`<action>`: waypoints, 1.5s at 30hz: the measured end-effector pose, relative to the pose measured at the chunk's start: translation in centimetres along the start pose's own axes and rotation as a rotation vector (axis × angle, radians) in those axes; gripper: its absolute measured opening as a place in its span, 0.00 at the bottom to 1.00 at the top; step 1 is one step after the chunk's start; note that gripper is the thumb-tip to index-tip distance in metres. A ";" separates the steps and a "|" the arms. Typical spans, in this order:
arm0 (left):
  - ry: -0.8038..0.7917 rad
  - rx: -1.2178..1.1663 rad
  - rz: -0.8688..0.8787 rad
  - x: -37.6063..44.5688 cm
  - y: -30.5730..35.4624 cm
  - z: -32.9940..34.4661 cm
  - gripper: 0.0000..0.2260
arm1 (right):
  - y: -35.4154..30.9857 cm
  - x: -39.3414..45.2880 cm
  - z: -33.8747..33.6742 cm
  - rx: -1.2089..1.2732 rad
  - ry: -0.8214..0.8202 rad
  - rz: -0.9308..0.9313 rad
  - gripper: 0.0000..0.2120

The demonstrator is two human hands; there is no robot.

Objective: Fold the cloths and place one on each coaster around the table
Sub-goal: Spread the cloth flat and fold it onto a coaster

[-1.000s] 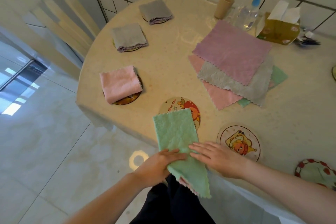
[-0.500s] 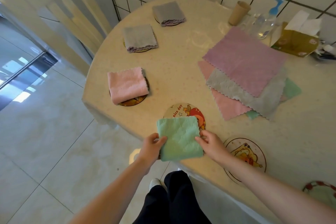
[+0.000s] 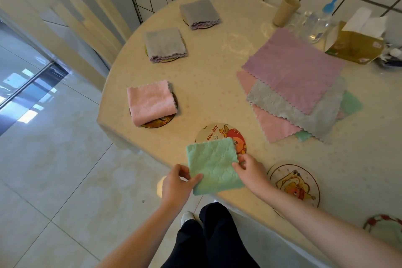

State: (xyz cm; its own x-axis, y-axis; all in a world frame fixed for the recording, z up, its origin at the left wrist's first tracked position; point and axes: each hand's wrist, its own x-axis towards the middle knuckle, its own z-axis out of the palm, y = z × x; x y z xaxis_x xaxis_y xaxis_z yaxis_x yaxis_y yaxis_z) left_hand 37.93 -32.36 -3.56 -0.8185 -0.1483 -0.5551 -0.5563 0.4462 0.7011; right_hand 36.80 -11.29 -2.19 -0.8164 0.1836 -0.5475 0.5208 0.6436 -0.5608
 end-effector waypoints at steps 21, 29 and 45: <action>-0.373 -0.395 -0.317 0.1 2.5 -1.3 0.21 | -2.1 -0.5 -1.2 0.342 -0.015 0.276 0.07; -0.384 -0.199 -0.010 2.2 5.8 -0.7 0.29 | -2.6 3.0 -3.5 0.241 0.086 0.015 0.12; -0.068 0.463 0.296 5.7 10.7 1.2 0.09 | 1.2 6.7 -10.7 -0.093 0.127 -0.117 0.06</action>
State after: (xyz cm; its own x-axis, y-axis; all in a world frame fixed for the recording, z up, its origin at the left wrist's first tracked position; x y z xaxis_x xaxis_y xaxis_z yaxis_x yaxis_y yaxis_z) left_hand 27.50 -27.34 0.21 -0.9107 0.0923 -0.4026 -0.1704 0.8040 0.5697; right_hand 29.32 -1.35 0.08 -0.8981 0.1921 -0.3957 0.4000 0.7309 -0.5530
